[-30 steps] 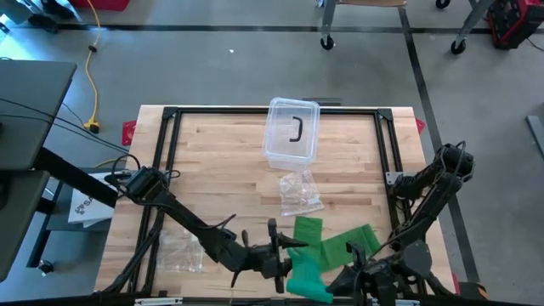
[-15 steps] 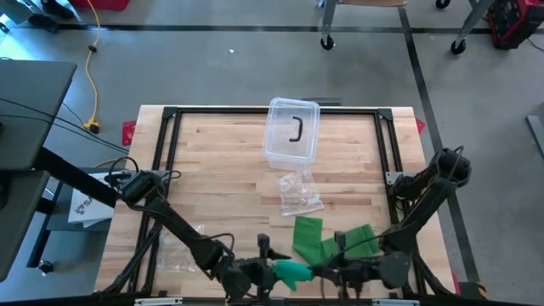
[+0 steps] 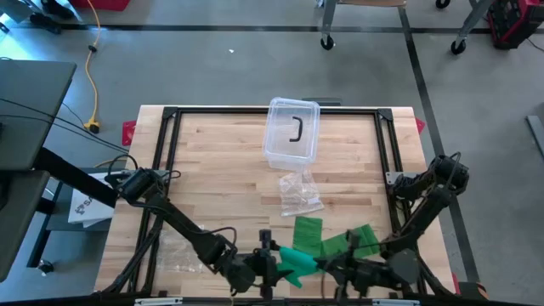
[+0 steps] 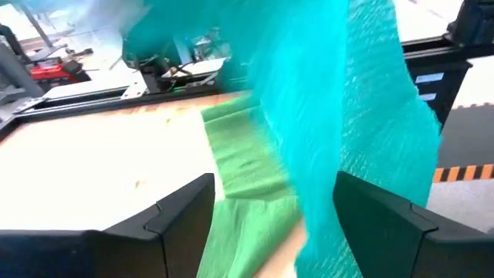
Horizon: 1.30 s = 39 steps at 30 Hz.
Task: Roll bandage
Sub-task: Roll the blue bandage
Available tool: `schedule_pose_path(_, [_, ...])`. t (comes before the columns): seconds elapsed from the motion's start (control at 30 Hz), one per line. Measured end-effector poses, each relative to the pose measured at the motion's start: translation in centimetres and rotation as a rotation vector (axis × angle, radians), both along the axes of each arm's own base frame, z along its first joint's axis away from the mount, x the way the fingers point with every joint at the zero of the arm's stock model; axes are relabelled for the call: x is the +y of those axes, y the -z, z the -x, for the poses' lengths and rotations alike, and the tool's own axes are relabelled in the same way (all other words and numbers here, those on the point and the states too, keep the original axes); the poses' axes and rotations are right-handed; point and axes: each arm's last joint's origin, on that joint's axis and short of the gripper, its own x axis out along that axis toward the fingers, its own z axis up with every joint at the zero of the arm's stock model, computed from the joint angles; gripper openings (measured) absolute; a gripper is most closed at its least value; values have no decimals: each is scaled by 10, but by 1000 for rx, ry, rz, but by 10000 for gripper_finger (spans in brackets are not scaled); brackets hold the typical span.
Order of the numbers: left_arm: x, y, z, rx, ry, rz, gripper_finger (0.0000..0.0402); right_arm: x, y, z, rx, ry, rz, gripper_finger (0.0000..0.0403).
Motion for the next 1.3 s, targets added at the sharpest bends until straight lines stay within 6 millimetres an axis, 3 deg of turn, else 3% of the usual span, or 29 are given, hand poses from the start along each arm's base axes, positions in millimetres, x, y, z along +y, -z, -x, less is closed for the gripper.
schedule_pose_path(0.3, [-14, -14, 17, -36, 29, -77, 257, 10, -1, 14, -9, -61, 22, 0])
schedule_pose_path(0.43, [-17, -22, 13, -95, 96, 13, 257, 9, -5, 10, -49, -123, 55, 0])
schedule_pose_path(0.6, [-9, -29, -1, -127, 300, 130, 262, 2, -9, 2, -67, -95, 173, 0])
schedule_pose_path(0.9, [1, -39, -4, -187, 151, 103, 262, 5, -20, 13, -143, -74, 431, 0])
schedule_pose_path(1.03, [0, -42, -4, -215, 142, 179, 262, 13, -20, 21, -180, -115, 612, 0])
schedule_pose_path(1.17, [-2, -48, 0, -229, 166, 71, 262, 16, -20, 27, -169, -103, 668, 0])
schedule_pose_path(1.3, [-12, -50, 11, -232, 175, -161, 262, 16, -19, 29, -130, -75, 607, 0])
